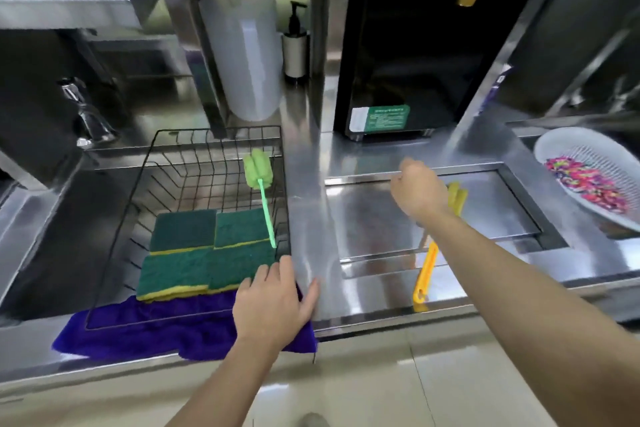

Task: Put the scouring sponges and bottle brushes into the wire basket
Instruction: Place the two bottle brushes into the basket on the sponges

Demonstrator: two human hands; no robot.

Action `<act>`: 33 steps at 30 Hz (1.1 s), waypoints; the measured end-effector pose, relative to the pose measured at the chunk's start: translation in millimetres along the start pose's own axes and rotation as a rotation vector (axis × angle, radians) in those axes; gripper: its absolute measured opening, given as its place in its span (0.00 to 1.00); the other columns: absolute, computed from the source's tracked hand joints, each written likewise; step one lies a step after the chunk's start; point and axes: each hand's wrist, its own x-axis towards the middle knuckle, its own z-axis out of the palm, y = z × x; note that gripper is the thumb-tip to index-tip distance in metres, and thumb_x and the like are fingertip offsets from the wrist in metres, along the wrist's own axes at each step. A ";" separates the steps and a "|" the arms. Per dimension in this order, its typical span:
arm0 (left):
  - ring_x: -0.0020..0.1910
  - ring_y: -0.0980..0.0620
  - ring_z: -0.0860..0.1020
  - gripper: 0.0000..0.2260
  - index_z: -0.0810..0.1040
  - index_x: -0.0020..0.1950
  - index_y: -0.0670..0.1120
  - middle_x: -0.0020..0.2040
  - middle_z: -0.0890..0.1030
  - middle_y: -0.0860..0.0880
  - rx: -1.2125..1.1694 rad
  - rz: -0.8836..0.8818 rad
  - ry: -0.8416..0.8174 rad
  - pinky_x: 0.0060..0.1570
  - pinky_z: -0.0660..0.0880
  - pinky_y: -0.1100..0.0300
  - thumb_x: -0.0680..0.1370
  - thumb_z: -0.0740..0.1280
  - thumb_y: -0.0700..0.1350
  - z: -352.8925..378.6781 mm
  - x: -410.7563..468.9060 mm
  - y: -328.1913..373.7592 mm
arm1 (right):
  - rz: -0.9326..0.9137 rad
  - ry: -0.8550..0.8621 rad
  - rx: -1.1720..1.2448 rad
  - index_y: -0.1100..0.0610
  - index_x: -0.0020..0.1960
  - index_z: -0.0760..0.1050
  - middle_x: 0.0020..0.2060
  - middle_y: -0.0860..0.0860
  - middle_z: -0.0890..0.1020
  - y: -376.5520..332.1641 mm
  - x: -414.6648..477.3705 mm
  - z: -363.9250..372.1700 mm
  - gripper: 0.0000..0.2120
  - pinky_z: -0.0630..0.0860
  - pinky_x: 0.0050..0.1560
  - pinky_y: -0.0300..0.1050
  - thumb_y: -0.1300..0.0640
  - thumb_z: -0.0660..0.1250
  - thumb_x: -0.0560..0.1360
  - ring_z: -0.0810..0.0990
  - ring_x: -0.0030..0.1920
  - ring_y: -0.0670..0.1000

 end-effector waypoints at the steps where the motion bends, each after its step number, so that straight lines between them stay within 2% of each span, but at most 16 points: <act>1: 0.27 0.44 0.74 0.20 0.69 0.37 0.43 0.27 0.74 0.46 -0.008 -0.003 0.012 0.25 0.70 0.55 0.73 0.58 0.60 2.7 0.7 -0.5 | 0.018 0.036 -0.035 0.64 0.57 0.70 0.58 0.62 0.75 13.2 -3.1 -2.2 0.13 0.72 0.52 0.54 0.58 0.56 0.77 0.75 0.58 0.63; 4: 0.26 0.43 0.74 0.21 0.68 0.37 0.43 0.26 0.74 0.45 -0.032 0.022 0.031 0.25 0.71 0.55 0.73 0.57 0.61 7.7 1.7 -0.6 | 0.148 0.047 -0.037 0.65 0.62 0.67 0.61 0.63 0.73 46.3 -11.3 -2.2 0.19 0.72 0.56 0.55 0.53 0.58 0.77 0.74 0.61 0.64; 8: 0.26 0.43 0.74 0.20 0.68 0.36 0.43 0.26 0.73 0.45 -0.047 0.028 0.041 0.24 0.70 0.54 0.73 0.57 0.60 6.6 1.8 0.6 | 0.363 -0.057 0.036 0.63 0.68 0.61 0.67 0.61 0.69 64.2 -22.4 6.3 0.27 0.71 0.58 0.55 0.48 0.59 0.76 0.75 0.62 0.63; 11: 0.26 0.42 0.74 0.20 0.68 0.36 0.42 0.26 0.74 0.44 -0.060 0.015 0.032 0.25 0.70 0.55 0.73 0.57 0.60 3.6 2.8 0.4 | 0.387 -0.102 0.029 0.61 0.68 0.58 0.63 0.63 0.72 65.8 -32.2 15.2 0.26 0.74 0.54 0.56 0.55 0.60 0.74 0.77 0.58 0.64; 13: 0.27 0.42 0.74 0.20 0.69 0.36 0.42 0.26 0.74 0.44 -0.059 0.011 0.021 0.25 0.70 0.54 0.73 0.57 0.59 2.3 2.8 1.4 | 0.412 -0.124 0.032 0.63 0.70 0.53 0.60 0.63 0.75 66.5 -37.9 21.0 0.29 0.74 0.51 0.55 0.62 0.61 0.72 0.78 0.56 0.65; 16: 0.27 0.42 0.75 0.20 0.70 0.37 0.42 0.27 0.75 0.44 -0.045 0.003 0.005 0.25 0.70 0.54 0.73 0.57 0.59 0.7 1.2 1.9 | 0.421 -0.135 0.146 0.65 0.69 0.54 0.62 0.63 0.75 62.0 -42.0 23.8 0.26 0.73 0.54 0.55 0.64 0.59 0.73 0.77 0.58 0.66; 19: 0.29 0.42 0.75 0.19 0.71 0.37 0.41 0.28 0.75 0.44 -0.058 -0.006 -0.008 0.27 0.72 0.53 0.72 0.69 0.56 -0.2 0.7 1.1 | 0.427 -0.093 0.284 0.63 0.71 0.53 0.59 0.63 0.77 47.2 -40.2 18.7 0.29 0.73 0.53 0.52 0.67 0.58 0.72 0.78 0.56 0.65; 20: 0.29 0.42 0.75 0.19 0.71 0.37 0.41 0.28 0.76 0.44 -0.062 -0.006 -0.013 0.27 0.72 0.53 0.71 0.71 0.56 -0.5 0.4 0.6 | 0.426 -0.067 0.316 0.62 0.72 0.51 0.58 0.63 0.78 40.2 -38.2 15.6 0.31 0.72 0.52 0.51 0.67 0.58 0.72 0.78 0.56 0.64; 22: 0.30 0.42 0.76 0.19 0.71 0.37 0.42 0.29 0.76 0.45 -0.070 0.000 -0.012 0.29 0.72 0.53 0.72 0.65 0.58 -2.0 -0.5 -1.5 | 0.392 -0.005 0.370 0.62 0.71 0.55 0.57 0.63 0.78 22.3 -34.2 6.9 0.29 0.70 0.49 0.50 0.67 0.58 0.72 0.77 0.56 0.65; 24: 0.31 0.43 0.76 0.20 0.72 0.37 0.43 0.30 0.77 0.46 -0.093 0.000 0.002 0.31 0.71 0.53 0.74 0.59 0.60 -3.3 -2.9 -6.9 | 0.301 0.051 0.457 0.63 0.63 0.62 0.54 0.64 0.79 0.5 -30.1 -2.2 0.19 0.68 0.44 0.49 0.65 0.58 0.72 0.77 0.53 0.65; 26: 0.32 0.43 0.76 0.22 0.74 0.38 0.43 0.31 0.78 0.47 -0.091 -0.010 0.022 0.34 0.71 0.52 0.74 0.56 0.61 -3.0 -6.1 -16.8 | 0.217 0.077 0.523 0.61 0.57 0.65 0.50 0.63 0.81 -23.4 -27.6 -10.9 0.14 0.72 0.44 0.52 0.63 0.58 0.72 0.78 0.50 0.65; 30: 0.32 0.43 0.76 0.23 0.76 0.39 0.42 0.30 0.78 0.46 -0.060 -0.091 0.089 0.37 0.70 0.50 0.76 0.56 0.61 -7.8 -18.1 -57.2 | 0.105 0.032 0.629 0.57 0.58 0.66 0.48 0.60 0.83 -76.9 -28.5 -11.5 0.15 0.76 0.51 0.59 0.59 0.61 0.72 0.79 0.50 0.62; 33: 0.30 0.44 0.76 0.21 0.74 0.35 0.42 0.28 0.77 0.46 0.025 -0.157 0.150 0.36 0.70 0.52 0.77 0.57 0.58 -11.2 -30.1 -88.2 | -0.004 -0.075 0.690 0.56 0.59 0.67 0.47 0.61 0.83 -126.1 -30.7 1.5 0.15 0.77 0.49 0.57 0.59 0.62 0.73 0.79 0.50 0.60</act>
